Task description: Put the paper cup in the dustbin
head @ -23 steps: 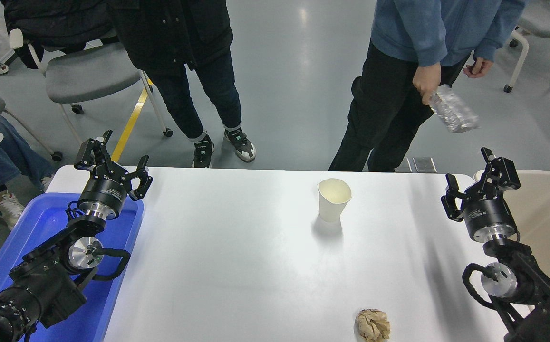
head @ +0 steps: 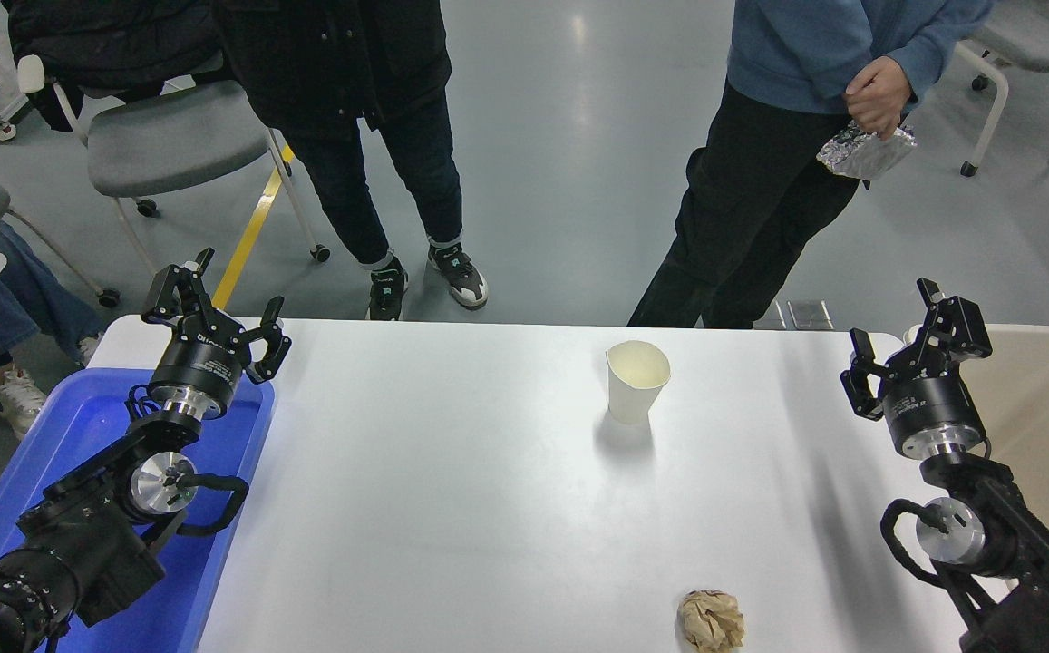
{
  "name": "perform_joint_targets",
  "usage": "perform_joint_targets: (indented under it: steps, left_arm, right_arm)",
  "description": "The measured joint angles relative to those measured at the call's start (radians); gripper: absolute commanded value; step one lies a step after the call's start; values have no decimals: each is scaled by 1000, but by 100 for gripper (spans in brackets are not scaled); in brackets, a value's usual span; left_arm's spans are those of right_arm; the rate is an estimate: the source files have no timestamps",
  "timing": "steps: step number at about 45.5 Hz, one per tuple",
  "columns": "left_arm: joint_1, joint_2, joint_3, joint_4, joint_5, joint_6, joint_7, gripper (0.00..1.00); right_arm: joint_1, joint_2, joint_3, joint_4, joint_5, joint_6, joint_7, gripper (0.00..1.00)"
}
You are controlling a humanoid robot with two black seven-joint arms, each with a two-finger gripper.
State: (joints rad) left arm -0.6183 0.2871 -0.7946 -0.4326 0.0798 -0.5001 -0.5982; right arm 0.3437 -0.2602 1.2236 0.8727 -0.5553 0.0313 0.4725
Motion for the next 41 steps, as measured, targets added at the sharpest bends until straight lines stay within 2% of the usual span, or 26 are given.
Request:
perform_joint_targets:
  steps: [41]
  left_arm:
    - [-1,0,0,0,0,0,0,100]
  right_arm:
    - [24,-15,-60,-9,30,16,-10,99]
